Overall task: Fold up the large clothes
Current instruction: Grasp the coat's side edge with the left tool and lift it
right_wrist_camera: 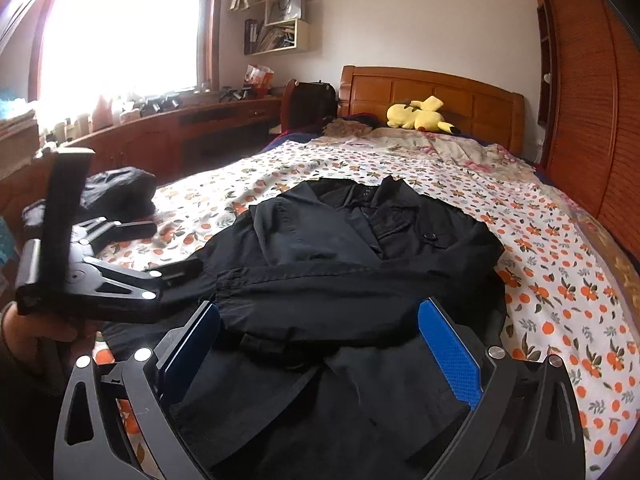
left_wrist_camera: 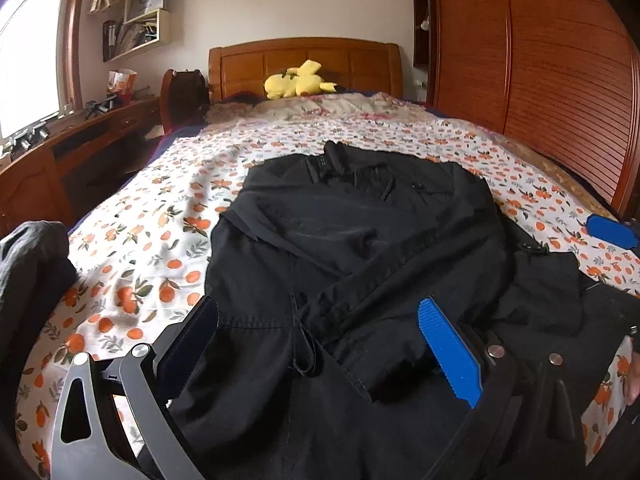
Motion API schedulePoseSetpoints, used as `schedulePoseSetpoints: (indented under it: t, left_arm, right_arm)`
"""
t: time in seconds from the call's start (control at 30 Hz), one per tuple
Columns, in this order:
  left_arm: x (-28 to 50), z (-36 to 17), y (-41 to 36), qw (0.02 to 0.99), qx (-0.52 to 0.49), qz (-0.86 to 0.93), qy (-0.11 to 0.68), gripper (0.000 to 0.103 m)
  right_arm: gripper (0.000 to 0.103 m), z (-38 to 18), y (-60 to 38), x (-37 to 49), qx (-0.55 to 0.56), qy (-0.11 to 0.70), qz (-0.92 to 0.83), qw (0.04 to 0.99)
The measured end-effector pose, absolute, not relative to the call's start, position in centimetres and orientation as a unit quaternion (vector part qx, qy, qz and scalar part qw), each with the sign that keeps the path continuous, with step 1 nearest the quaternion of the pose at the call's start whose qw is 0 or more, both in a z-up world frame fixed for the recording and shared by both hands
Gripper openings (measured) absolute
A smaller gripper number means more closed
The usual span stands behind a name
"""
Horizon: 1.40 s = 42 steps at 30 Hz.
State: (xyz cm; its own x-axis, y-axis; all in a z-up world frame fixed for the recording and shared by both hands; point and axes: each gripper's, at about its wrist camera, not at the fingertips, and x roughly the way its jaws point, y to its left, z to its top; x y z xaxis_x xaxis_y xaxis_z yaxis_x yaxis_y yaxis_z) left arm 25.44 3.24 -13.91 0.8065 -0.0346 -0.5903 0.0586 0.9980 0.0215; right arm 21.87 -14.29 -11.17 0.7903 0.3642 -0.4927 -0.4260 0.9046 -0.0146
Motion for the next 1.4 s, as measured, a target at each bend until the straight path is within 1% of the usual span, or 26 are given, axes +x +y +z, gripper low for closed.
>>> schedulePoseSetpoints:
  t: [0.13, 0.33, 0.37, 0.43, 0.47, 0.53, 0.57, 0.73, 0.97, 1.07, 1.13, 1.2, 1.23, 1.4]
  left_arm:
    - [26.8, -14.6, 3.1, 0.945, 0.019, -0.032, 0.324, 0.101]
    - [28.3, -15.7, 2.4, 0.936, 0.047, -0.043, 0.346, 0.100]
    - [28.6, -16.0, 2.4, 0.934, 0.049, -0.047, 0.352, 0.098]
    - [29.2, -16.5, 2.5, 0.927, 0.051, -0.052, 0.367, 0.088]
    - [29.7, -16.8, 2.6, 0.923, 0.050, -0.056, 0.377, 0.086]
    - [30.5, -17.2, 2.7, 0.916, 0.051, -0.063, 0.394, 0.076]
    - [31.0, -17.4, 2.8, 0.912, 0.052, -0.064, 0.402, 0.074]
    - [33.1, -17.7, 3.3, 0.903, 0.064, -0.067, 0.419, 0.073]
    - [35.2, -19.5, 3.7, 0.890, 0.050, -0.075, 0.448, 0.072]
    - [35.5, -20.2, 3.8, 0.886, 0.044, -0.079, 0.455, 0.066]
    - [35.3, -20.5, 3.6, 0.886, 0.046, -0.082, 0.453, 0.057]
    - [35.1, -20.6, 3.4, 0.885, 0.050, -0.087, 0.454, 0.051]
    - [35.1, -20.7, 3.2, 0.885, 0.052, -0.089, 0.454, 0.045]
    - [35.0, -21.0, 2.6, 0.883, 0.066, -0.088, 0.457, 0.036]
  right_arm:
    - [0.096, -11.3, -15.7, 22.0, -0.049, 0.245, 0.209, 0.946]
    - [0.096, -12.3, -17.2, 22.1, -0.039, 0.246, 0.207, 0.946]
    - [0.096, -12.6, -17.4, 22.2, -0.039, 0.250, 0.206, 0.945]
    - [0.096, -13.2, -17.6, 22.4, -0.039, 0.259, 0.205, 0.943]
    - [0.096, -13.3, -17.7, 22.5, -0.039, 0.261, 0.205, 0.942]
    - [0.096, -13.7, -17.9, 22.6, -0.035, 0.264, 0.205, 0.942]
    - [0.096, -13.8, -18.0, 22.7, -0.033, 0.267, 0.205, 0.941]
    - [0.096, -14.4, -18.1, 22.9, -0.030, 0.273, 0.205, 0.939]
    - [0.096, -14.7, -17.9, 23.4, -0.027, 0.279, 0.208, 0.937]
    - [0.096, -14.9, -17.7, 23.5, -0.029, 0.281, 0.211, 0.936]
    - [0.096, -14.9, -17.6, 23.6, -0.030, 0.281, 0.212, 0.936]
    - [0.096, -14.9, -17.6, 23.5, -0.030, 0.280, 0.213, 0.936]
    - [0.096, -14.9, -17.6, 23.5, -0.030, 0.280, 0.213, 0.936]
    - [0.096, -14.9, -17.6, 23.4, -0.031, 0.279, 0.211, 0.936]
